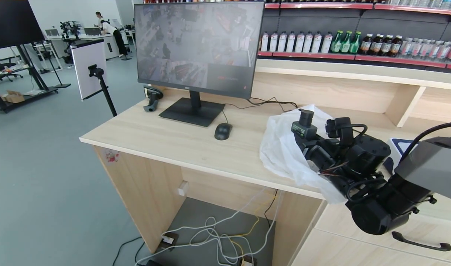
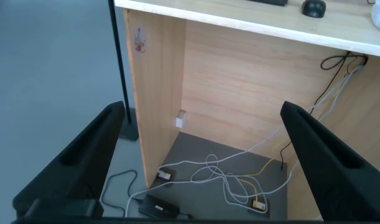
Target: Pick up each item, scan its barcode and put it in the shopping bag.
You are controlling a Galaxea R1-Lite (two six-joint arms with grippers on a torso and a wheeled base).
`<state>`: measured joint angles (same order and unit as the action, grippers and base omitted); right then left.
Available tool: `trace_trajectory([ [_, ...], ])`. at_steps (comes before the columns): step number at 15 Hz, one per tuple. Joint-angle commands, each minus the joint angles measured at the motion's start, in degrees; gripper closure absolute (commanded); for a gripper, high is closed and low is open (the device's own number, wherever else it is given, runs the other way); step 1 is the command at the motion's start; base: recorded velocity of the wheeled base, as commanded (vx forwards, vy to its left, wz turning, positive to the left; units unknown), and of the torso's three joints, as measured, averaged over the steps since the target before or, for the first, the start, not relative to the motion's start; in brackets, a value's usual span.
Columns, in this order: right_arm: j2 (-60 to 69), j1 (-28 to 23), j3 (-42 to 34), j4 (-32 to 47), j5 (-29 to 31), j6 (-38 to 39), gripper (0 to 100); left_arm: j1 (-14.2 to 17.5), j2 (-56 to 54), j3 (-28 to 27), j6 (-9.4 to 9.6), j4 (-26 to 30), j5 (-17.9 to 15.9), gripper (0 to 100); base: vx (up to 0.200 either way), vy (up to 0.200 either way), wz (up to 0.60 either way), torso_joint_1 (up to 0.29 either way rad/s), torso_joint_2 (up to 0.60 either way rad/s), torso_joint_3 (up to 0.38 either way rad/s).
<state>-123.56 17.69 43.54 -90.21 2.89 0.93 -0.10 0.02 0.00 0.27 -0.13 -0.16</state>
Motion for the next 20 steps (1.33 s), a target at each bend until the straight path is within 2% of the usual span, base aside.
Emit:
trace_trajectory([
  [1, -0.54, 0.33, -0.3, 0.21, 0.01, -0.05, 100, 0.01, -0.02, 0.0, 0.0, -0.04, 0.07, 0, 0.0, 0.0, 0.0, 0.0, 0.0, 0.0],
  [7, 0.08, 2.53, -2.24, 0.21, 0.01, 0.04, 100, 0.01, -0.02, 0.0, 0.0, 0.05, -0.02, 0, 0.0, 0.0, 0.0, 0.0, 0.0, 0.0],
  [14, 0.34, 2.7, -2.76, 0.21, 0.01, 1.01, 100, 0.01, -0.02, 0.0, 0.0, -0.13, -0.02, 0, 0.0, 0.0, 0.0, 0.0, 0.0, 0.0],
  [15, 0.43, 2.7, -2.94, 0.21, 0.01, 1.09, 0, 0.01, -0.02, 0.0, 0.0, -0.13, -0.02, 0, 0.0, 0.0, 0.0, 0.0, 0.0, 0.0],
  [20, 2.89, 3.93, -3.12, 0.21, 0.01, 0.92, 0, 0.01, -0.02, 0.0, -0.09, -0.04, -0.02, 0, 0.0, 0.0, 0.0, 0.0, 0.0, 0.0],
])
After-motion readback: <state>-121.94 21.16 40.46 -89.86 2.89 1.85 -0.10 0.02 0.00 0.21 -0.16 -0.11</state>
